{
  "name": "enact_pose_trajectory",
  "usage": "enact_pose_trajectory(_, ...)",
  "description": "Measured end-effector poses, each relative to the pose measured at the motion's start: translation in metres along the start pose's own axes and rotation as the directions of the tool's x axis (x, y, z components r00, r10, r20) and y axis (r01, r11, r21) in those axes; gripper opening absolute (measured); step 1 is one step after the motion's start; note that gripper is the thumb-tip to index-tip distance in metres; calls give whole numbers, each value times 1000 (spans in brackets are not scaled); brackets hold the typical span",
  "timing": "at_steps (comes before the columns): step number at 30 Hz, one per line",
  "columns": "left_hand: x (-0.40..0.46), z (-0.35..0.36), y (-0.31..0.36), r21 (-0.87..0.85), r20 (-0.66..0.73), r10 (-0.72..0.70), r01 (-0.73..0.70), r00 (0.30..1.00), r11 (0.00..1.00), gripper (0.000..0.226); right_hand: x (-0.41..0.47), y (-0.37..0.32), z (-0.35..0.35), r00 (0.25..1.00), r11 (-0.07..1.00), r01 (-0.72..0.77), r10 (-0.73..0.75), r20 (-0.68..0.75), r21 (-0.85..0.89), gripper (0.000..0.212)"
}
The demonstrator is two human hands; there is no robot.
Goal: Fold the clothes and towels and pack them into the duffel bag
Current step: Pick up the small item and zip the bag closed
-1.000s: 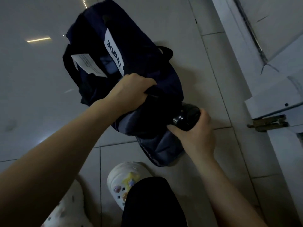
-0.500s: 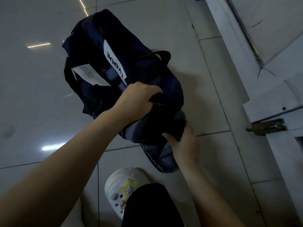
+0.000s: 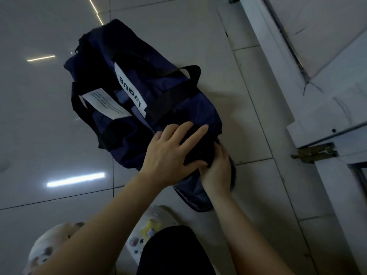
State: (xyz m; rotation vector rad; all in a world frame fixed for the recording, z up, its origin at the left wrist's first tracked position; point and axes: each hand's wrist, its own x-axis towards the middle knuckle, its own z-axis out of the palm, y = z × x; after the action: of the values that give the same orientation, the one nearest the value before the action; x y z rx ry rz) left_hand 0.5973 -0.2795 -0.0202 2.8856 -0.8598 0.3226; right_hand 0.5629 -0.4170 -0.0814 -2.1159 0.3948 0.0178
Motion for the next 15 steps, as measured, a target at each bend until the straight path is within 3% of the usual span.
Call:
enact_pose_trajectory(4, 21, -3, 12, 169, -35, -15, 21, 999, 985, 61, -8, 9, 4, 999, 994, -19, 14, 47, 109, 59)
enact_pose_trajectory(9, 39, 14, 4, 112, 185, -73, 52, 980, 992, 64, -7, 12, 3, 951, 962, -168, 101, 292, 216, 75)
enact_pose_trajectory(15, 49, 11, -6, -38, 202, -99, 109, 974, 993, 41, -1, 12, 9, 925, 931, -213, 94, 369, 297, 79)
